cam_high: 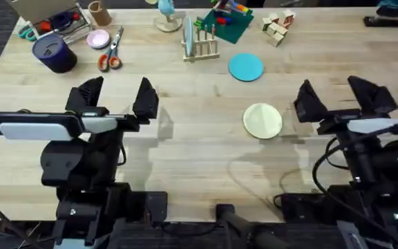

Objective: Pick up the plates from the table one by one and place each into a slot on the dish rack.

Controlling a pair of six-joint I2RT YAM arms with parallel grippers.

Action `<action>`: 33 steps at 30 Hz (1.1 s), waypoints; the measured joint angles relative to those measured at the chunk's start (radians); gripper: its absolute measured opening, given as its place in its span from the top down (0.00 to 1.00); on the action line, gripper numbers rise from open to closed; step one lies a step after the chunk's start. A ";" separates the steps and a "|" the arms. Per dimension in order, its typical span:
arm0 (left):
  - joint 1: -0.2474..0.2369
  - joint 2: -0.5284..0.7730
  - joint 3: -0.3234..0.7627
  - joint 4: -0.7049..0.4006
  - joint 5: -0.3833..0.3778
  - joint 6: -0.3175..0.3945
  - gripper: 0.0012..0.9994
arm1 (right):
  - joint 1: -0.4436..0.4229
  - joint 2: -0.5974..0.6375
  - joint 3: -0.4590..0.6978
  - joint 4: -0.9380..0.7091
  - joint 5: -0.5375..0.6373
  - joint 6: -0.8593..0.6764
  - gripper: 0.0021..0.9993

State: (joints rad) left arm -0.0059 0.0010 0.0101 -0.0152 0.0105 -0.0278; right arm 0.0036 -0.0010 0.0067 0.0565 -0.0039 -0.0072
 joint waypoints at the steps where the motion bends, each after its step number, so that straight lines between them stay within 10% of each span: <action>1: 0.000 0.000 0.003 -0.001 0.000 -0.007 0.01 | 0.000 0.000 0.001 0.008 0.000 0.000 0.00; 10: 0.000 0.005 0.220 -0.188 0.000 -0.034 0.01 | 0.000 0.014 0.146 -0.003 0.000 0.000 0.00; 33: 0.000 0.868 1.012 -0.970 0.106 -0.040 0.01 | 0.000 0.787 0.996 -0.933 0.000 0.000 0.00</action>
State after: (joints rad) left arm -0.0059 0.8687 1.0216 -0.9852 0.1161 -0.0681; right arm 0.0034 0.7857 1.0030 -0.8769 -0.0040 -0.0073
